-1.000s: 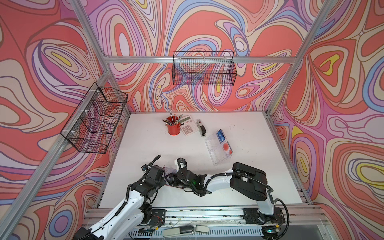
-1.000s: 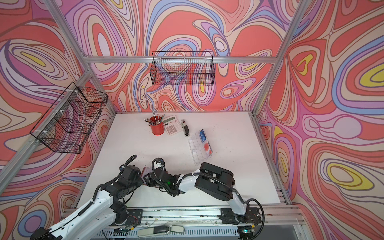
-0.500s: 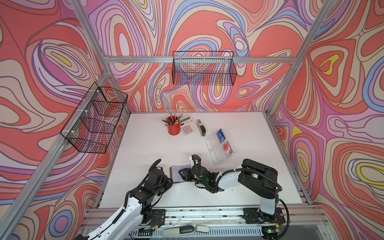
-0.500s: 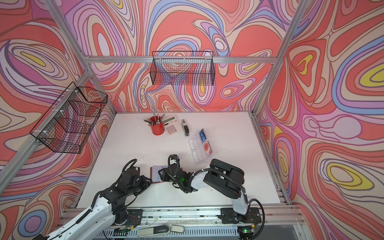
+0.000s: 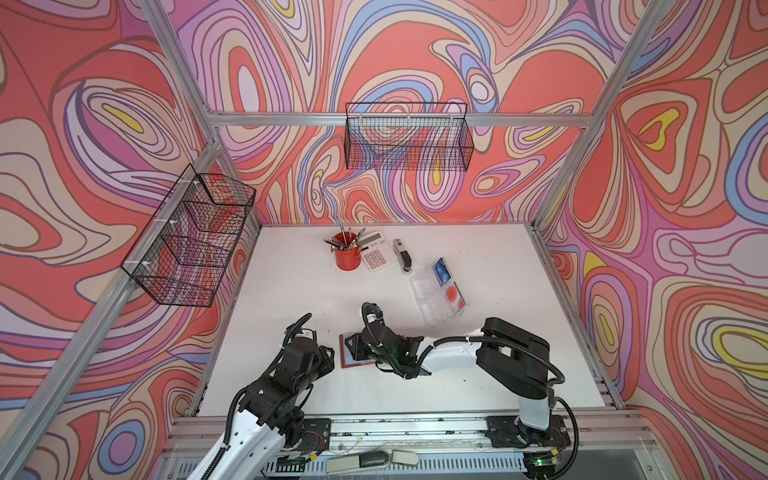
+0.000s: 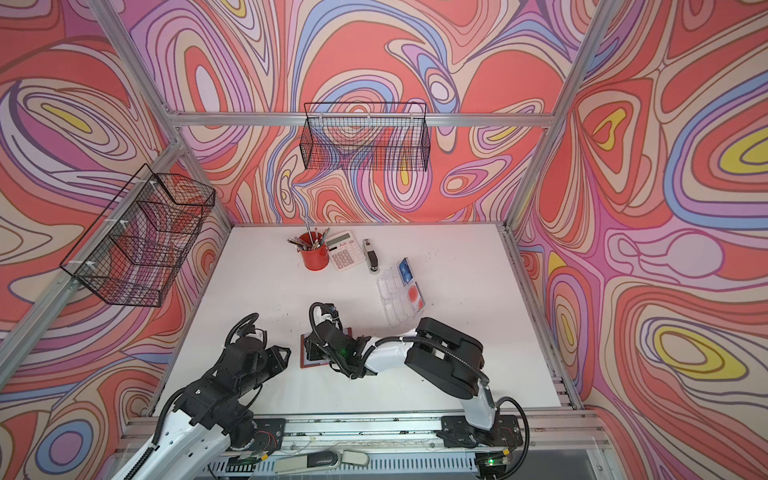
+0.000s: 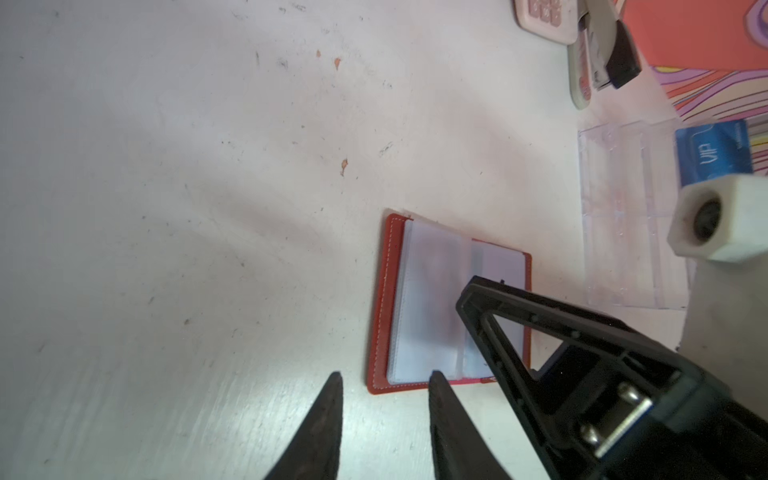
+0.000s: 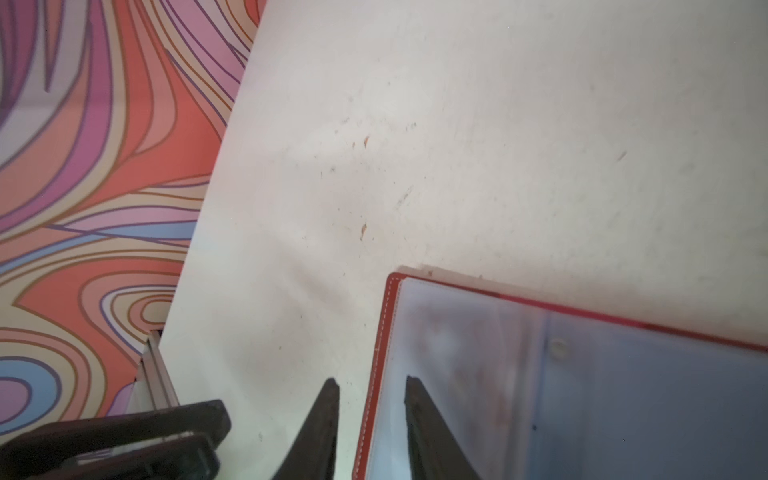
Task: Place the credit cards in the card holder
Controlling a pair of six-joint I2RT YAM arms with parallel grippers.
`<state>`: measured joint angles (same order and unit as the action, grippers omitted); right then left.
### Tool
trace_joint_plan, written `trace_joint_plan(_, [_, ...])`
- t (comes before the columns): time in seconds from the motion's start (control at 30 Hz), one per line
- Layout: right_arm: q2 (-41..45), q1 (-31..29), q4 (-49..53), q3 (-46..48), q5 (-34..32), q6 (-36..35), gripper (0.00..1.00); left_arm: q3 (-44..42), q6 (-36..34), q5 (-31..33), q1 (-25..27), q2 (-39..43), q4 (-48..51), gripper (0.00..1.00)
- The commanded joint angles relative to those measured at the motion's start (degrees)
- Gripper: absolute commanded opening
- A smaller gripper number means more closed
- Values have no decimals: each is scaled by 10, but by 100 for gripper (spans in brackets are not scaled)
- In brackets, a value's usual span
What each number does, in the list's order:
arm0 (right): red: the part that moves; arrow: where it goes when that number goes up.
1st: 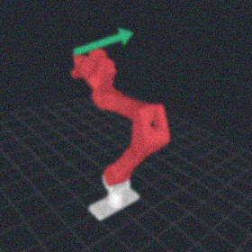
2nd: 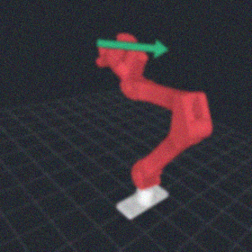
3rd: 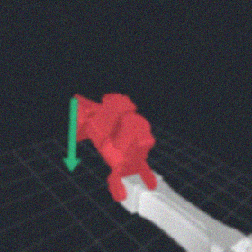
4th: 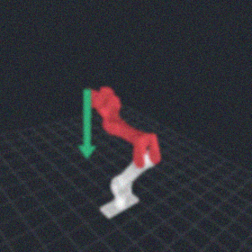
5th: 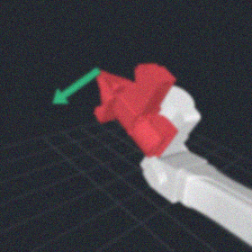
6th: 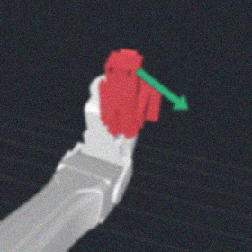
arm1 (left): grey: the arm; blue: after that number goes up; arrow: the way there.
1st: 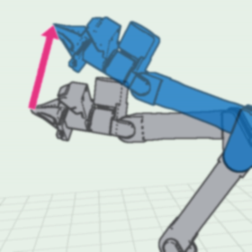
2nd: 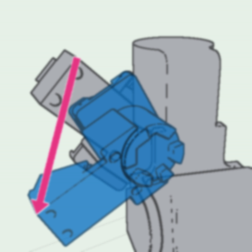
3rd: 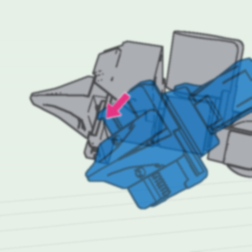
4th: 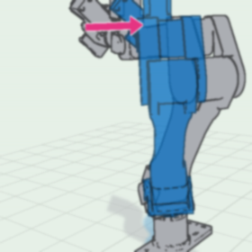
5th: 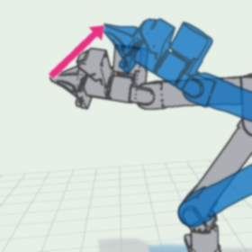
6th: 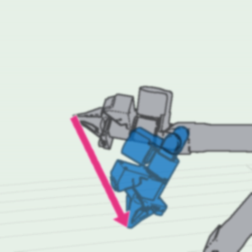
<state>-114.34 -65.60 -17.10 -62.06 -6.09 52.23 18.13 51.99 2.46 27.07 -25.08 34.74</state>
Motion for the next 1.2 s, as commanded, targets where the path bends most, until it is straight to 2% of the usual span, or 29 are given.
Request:
trace_joint_plan(0.0, [-25,-1,62,-21,13,-22,29,27,-50,9,1,-18,32,39])
trace_joint_plan(0.07, [-9,-2,96,-31,10,-42,29,30,-68,9,1,-16,36,44])
trace_joint_plan(0.17, [58,-1,191,-46,-29,-92,33,28,-73,30,0,2,54,62])
trace_joint_plan(0.3, [198,14,361,-66,-122,-156,44,29,-44,15,1,47,83,80])
trace_joint_plan(0.37, [252,57,446,-80,-131,-174,45,18,-16,14,1,74,88,85])
trace_joint_plan(0.43, [301,128,506,-85,-105,-199,47,10,-1,24,2,106,92,88])
trace_joint_plan(0.47, [320,161,519,-84,-89,-216,48,13,6,35,1,118,104,99])
trace_joint_plan(0.53, [351,236,542,-84,-61,-245,50,14,14,62,1,146,124,100])
trace_joint_plan(0.6, [367,328,544,-78,5,-275,52,9,31,82,1,175,141,100])
trace_joint_plan(0.67, [360,400,540,-78,71,-292,51,4,32,86,1,199,145,100])
trace_joint_plan(0.73, [340,447,529,-82,125,-304,50,1,30,90,1,219,149,100])
trace_joint_plan(0.9, [250,482,508,-112,198,-326,48,-2,37,98,2,244,161,100])
trace_joint_plan(1.07, [167,490,505,-141,185,-346,45,1,22,90,2,217,147,100])
trace_joint_plan(1.17, [149,490,499,-150,200,-361,42,5,20,90,1,192,143,100])
